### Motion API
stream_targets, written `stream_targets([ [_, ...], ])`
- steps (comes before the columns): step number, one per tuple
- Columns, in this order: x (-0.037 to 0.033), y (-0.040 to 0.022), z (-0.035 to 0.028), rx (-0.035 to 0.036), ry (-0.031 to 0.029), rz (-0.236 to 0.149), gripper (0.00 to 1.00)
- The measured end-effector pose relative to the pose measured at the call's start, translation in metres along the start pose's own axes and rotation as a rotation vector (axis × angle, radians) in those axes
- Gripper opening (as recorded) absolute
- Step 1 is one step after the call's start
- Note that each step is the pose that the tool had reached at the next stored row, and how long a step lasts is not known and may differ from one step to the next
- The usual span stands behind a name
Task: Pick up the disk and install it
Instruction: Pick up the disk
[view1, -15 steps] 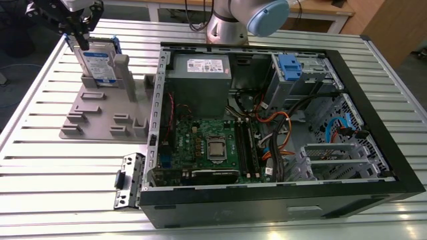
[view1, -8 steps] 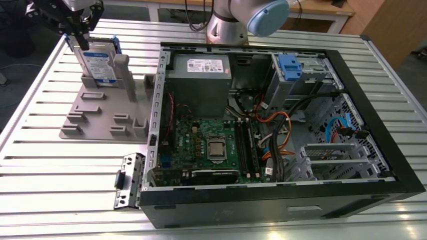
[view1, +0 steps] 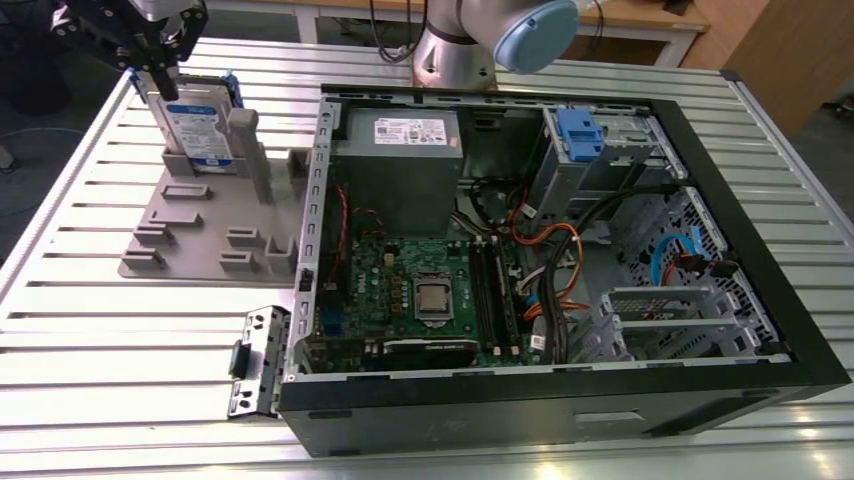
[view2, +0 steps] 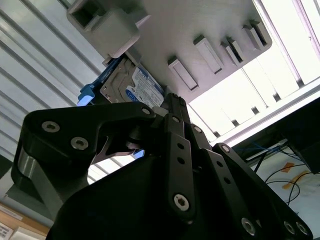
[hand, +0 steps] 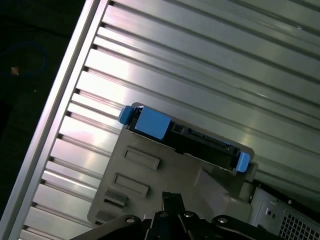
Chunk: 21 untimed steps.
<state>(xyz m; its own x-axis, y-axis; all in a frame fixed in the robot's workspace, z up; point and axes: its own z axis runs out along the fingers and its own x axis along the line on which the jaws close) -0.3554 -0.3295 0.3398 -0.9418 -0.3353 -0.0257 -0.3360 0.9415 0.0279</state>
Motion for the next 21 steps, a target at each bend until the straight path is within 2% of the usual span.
stream_targets([
  [21,0.0000,0.0000,0.0000,-0.0023,0.0024,-0.089,0.10],
])
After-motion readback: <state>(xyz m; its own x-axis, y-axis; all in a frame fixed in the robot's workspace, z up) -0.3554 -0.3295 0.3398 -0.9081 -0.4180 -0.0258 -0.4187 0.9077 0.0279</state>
